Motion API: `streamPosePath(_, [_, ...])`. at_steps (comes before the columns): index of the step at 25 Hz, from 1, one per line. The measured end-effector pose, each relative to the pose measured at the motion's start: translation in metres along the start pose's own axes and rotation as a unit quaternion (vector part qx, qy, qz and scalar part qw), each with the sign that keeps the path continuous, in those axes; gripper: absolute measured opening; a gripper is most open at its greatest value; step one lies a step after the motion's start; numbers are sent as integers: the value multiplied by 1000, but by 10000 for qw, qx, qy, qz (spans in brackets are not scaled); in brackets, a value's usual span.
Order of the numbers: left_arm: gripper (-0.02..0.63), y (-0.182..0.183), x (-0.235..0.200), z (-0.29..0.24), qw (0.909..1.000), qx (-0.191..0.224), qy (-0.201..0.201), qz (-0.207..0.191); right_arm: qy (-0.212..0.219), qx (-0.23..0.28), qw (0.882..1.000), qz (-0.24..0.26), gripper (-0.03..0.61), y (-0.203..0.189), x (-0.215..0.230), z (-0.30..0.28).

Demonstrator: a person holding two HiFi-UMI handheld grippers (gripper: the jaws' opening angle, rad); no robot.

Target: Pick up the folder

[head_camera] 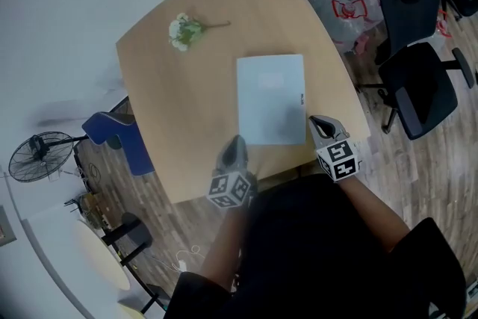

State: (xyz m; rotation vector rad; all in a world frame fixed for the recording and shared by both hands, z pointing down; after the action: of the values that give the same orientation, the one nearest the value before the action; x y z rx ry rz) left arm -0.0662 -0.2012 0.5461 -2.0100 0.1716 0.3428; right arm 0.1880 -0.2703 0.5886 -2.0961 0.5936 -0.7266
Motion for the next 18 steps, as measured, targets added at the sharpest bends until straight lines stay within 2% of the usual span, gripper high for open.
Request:
streamPosePath(6, [2,-12,-35,-7,9995,-167,145,218,-250,-185,9992,-241,0,-12,-1,-8])
streamPosePath(11, [4,-26,-55,-14,9989,-393,17,265,-260,-340,9988,-235,0,-21,-7,-19])
streamPosePath(14, [55,-39,-69,-24,9968,-709,-19,379,-243,-469,9979,-381,17,-28,-6,-29])
streamPosePath(16, [96,-46,-77,-34,9944,-927,-142,493,-250,-572,9968,-508,77,-32,-3,-37])
streamPosePath(18, [157,-53,-84,-45,9914,-1147,-285,557,-324,-627,9956,-615,107,-36,1,-44])
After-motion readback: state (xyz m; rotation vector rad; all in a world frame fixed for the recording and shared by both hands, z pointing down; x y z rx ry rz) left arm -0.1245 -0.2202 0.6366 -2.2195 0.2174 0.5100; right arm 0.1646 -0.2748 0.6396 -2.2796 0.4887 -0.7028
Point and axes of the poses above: the fingertips, and each gripper's own axes: z backward along the fingers, x to its right, y out of its top, the point moved 7 cm from there along z, backward along the fingers, and after that the axes turned 5 degrees about x, right-handed, at the moved point
